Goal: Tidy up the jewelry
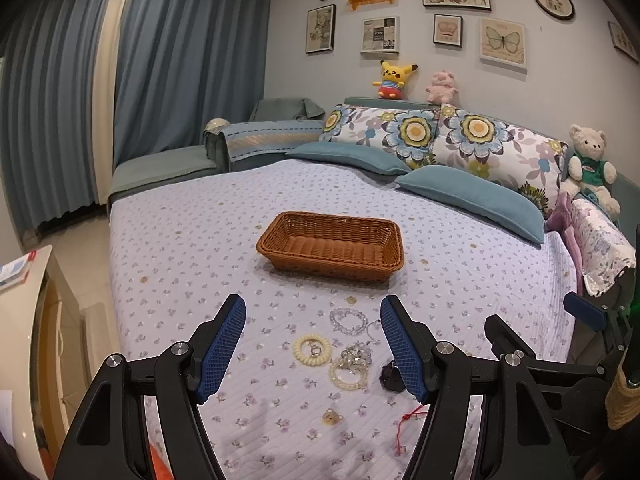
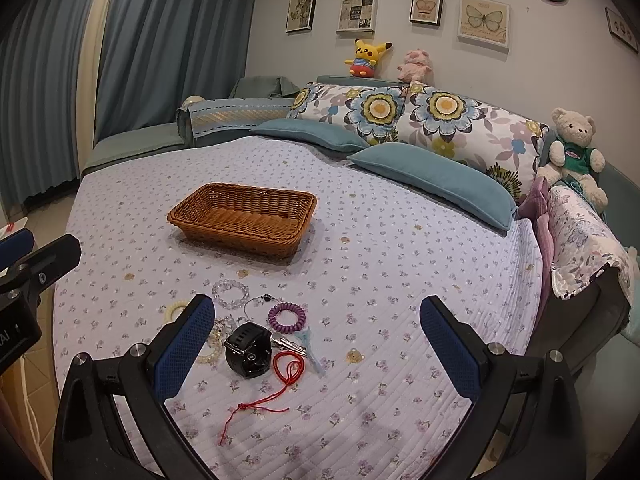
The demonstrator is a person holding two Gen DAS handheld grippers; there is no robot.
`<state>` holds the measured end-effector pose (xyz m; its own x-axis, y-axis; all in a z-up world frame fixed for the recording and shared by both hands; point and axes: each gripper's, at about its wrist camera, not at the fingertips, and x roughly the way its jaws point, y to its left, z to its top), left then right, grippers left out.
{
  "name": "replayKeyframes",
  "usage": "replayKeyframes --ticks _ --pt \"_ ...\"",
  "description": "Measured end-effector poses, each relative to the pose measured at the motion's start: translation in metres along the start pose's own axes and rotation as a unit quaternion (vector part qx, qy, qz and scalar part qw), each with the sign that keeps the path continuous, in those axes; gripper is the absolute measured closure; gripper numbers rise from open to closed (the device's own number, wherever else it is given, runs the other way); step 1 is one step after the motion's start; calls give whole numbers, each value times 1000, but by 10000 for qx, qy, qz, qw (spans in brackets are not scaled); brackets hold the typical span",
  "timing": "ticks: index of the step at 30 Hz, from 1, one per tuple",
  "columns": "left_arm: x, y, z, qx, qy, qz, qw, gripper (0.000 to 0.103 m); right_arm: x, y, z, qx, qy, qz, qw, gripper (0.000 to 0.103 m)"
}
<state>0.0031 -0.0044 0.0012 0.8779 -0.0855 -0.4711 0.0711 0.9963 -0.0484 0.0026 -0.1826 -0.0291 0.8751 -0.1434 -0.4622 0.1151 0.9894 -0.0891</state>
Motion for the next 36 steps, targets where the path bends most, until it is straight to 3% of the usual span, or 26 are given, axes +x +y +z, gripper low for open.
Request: replayKeyframes --ticks 9,15,20,27,29,31,33,36 --pt "7 10 -3 -14 69 82 9999 31 7 -3 -2 -21 70 -10 10000 0" --pt "35 57 -13 -379 358 175 9985 31 29 -30 -12 207 242 -20 9995 0" --pt "68 77 -31 -457 726 -32 9963 31 53 -41 -29 110 362 -42 9993 7" --pt "116 74 -53 -539 1190 -296 9910 32 84 -38 -50 -153 573 159 9981 14" --pt "129 73 -59 -515 1295 -362 9896 32 94 -35 -56 -170 682 286 9971 17" --pt "140 71 -63 -533 1413 -455 9875 32 106 -34 -62 -138 862 439 9952 38" --pt "153 72 -68 -597 1556 -599 9842 32 122 -35 -69 -82 1143 572 9918 48" --pt "170 73 -71 -663 1726 -779 9797 32 138 -39 -75 46 1347 683 9885 50"
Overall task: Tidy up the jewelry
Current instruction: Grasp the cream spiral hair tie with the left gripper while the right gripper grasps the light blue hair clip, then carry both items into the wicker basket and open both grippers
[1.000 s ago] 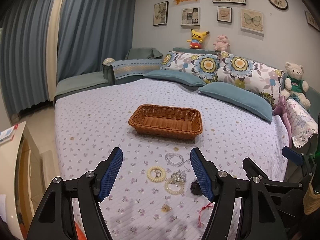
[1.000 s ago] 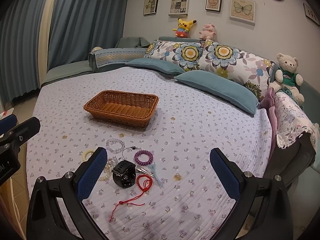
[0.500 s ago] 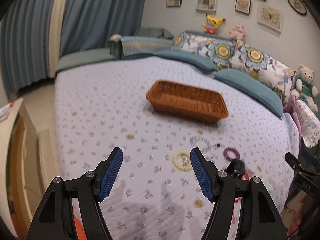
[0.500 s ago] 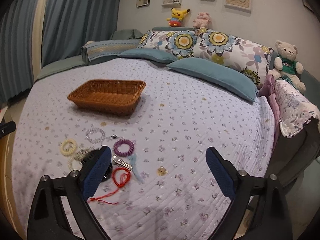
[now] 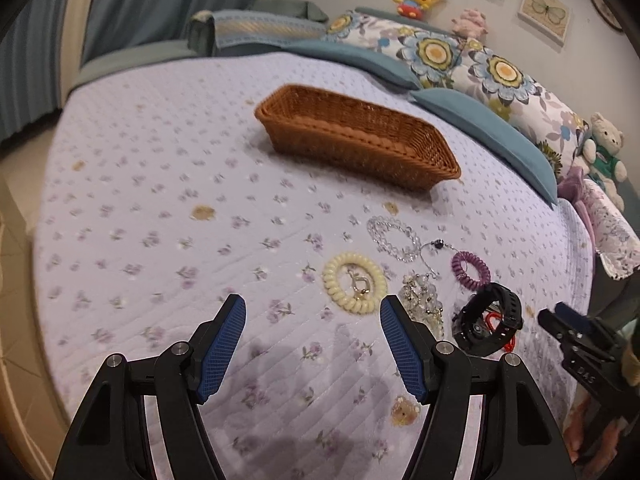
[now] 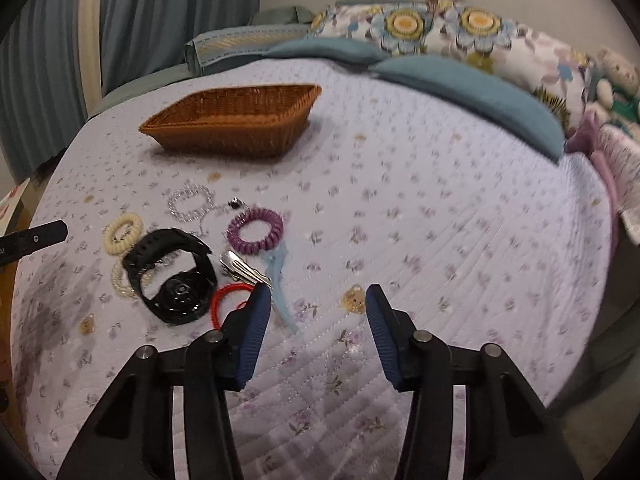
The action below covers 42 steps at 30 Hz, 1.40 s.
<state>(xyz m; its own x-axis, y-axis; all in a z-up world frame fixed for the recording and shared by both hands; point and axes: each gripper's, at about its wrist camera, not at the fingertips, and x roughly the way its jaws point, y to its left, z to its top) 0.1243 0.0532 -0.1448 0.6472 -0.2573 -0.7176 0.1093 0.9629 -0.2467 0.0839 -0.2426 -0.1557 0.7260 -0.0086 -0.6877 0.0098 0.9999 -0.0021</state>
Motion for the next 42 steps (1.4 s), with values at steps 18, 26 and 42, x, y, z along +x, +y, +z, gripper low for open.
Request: replayKeyframes --ticks 18,26,42 --pt "69 -6 18 106 706 -248 9971 54 32 10 11 -308 514 473 9971 66" --pt "83 -17 21 338 788 -7 9963 76 46 15 13 -356 809 515 9948 89" --pt "37 -11 48 74 -39 -755 9971 92 16 5 63 8 117 1022 9947 93"
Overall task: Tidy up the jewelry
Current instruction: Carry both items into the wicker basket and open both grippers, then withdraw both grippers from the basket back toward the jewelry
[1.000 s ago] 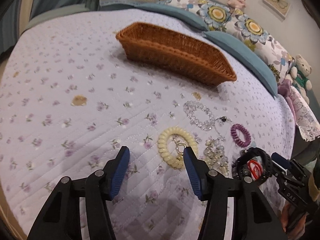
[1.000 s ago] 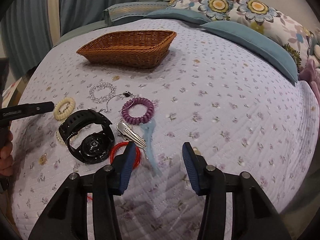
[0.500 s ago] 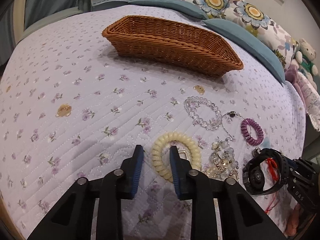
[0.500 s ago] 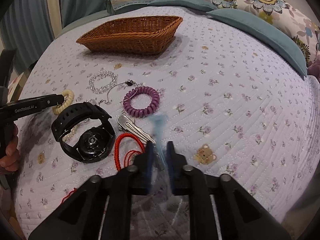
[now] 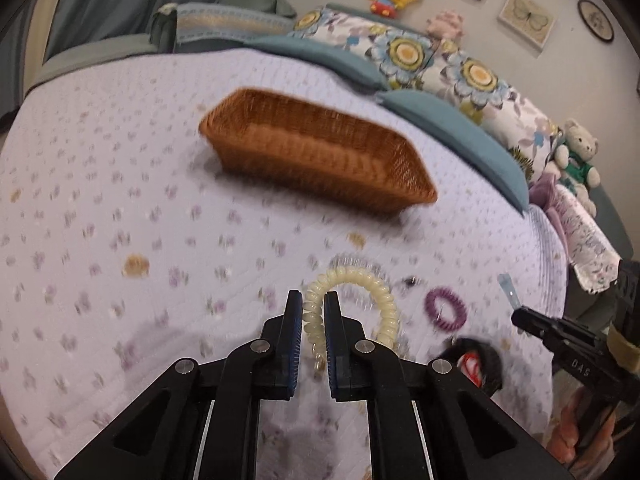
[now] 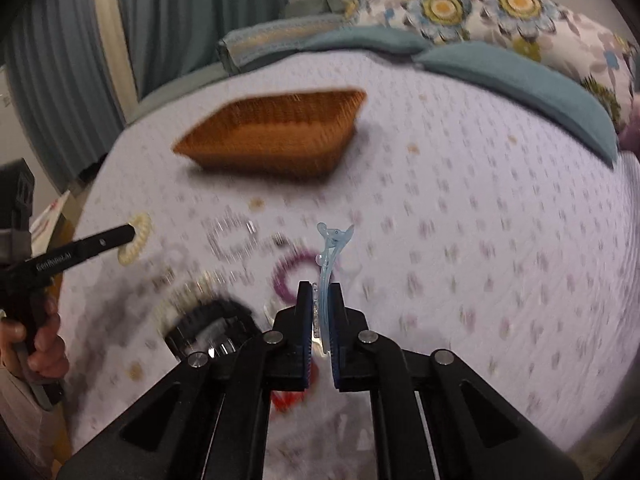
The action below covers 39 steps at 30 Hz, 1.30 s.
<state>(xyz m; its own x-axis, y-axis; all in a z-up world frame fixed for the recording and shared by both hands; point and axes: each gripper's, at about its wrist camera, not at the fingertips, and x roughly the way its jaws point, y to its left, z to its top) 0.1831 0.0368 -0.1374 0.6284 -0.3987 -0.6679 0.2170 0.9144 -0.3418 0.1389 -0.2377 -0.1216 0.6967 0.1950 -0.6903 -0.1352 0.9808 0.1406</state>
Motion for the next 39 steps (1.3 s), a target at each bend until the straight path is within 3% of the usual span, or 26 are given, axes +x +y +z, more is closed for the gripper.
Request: replayKeyframes --ticks 8,12,15,19,23,33,35,37,39 --pt "15 -7 82 98 -470 7 9988 92 27 30 99 -572 -545 89 9968 93" --pt "47 -7 125 132 -523 167 9984 92 73 36 143 -614 -450 221 9969 93" --pt "81 -3 150 151 -354 337 9987 92 110 35 162 -524 -201 306 9980 93" --pt "121 4 161 135 -54 480 9987 92 155 22 170 -307 229 454 9982 93" --pt "148 6 156 220 161 604 9978 92 175 13 167 -206 400 459 9979 93" --pt "159 4 153 254 296 693 9968 91 193 7 166 -129 650 400 9970 93" --pt "157 3 153 244 333 674 9969 84 194 7 168 -82 720 444 9964 93" --pt "151 2 153 236 303 665 9971 65 193 8 169 -59 772 467 9959 87" --pt "140 1 151 270 202 662 9972 63 187 9 169 -68 721 426 9965 76"
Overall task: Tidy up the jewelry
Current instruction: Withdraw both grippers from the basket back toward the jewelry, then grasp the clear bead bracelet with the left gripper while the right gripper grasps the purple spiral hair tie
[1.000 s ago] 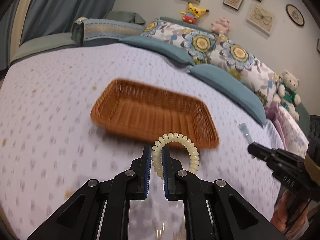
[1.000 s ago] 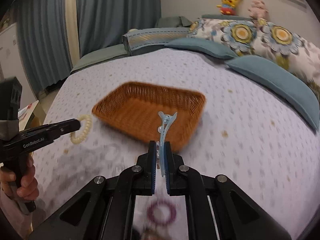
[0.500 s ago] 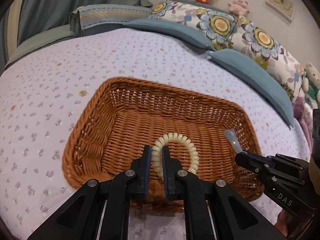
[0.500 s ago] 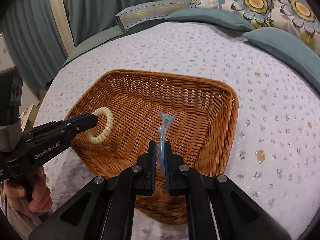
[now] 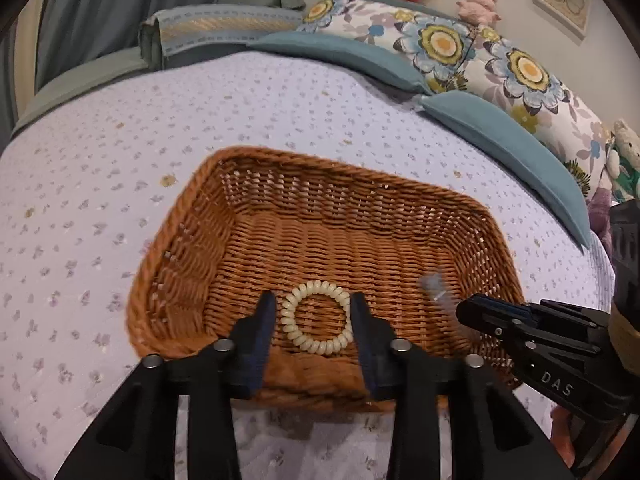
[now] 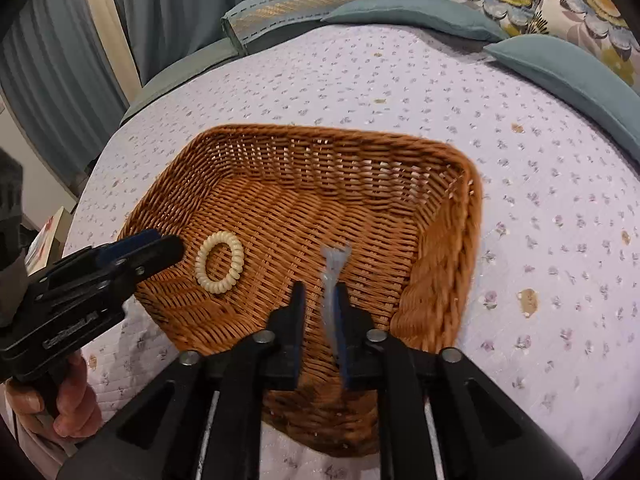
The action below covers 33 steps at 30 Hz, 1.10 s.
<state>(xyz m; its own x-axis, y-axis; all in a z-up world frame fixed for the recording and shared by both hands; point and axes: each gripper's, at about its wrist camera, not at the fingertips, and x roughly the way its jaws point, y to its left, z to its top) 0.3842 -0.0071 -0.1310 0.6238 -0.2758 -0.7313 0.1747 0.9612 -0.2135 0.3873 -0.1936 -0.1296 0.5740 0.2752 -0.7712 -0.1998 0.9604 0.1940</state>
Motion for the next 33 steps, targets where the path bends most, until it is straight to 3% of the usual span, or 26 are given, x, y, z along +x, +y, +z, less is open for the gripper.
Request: replayKeyframes --ticks 7,12,19,26,33 --pt "-69 -5 -22 125 -399 -345 9985 63 -60 9 -23 -26 -436 75 9990 74" --pt "-128 -15 -52 279 -697 -532 9958 63 -115 29 -62 -245 -740 -44 9969 74" --pt "-197 -19 -98 254 -911 -629 9935 63 -179 43 -117 -192 -987 101 9949 74" --pt "-222 -20 -143 169 -828 -607 9946 63 -204 36 -159 -85 -1000 -20 9950 73" --pt "-200 -20 -192 -111 -325 -681 9971 63 -169 19 -182 -175 -658 -303 9972 73"
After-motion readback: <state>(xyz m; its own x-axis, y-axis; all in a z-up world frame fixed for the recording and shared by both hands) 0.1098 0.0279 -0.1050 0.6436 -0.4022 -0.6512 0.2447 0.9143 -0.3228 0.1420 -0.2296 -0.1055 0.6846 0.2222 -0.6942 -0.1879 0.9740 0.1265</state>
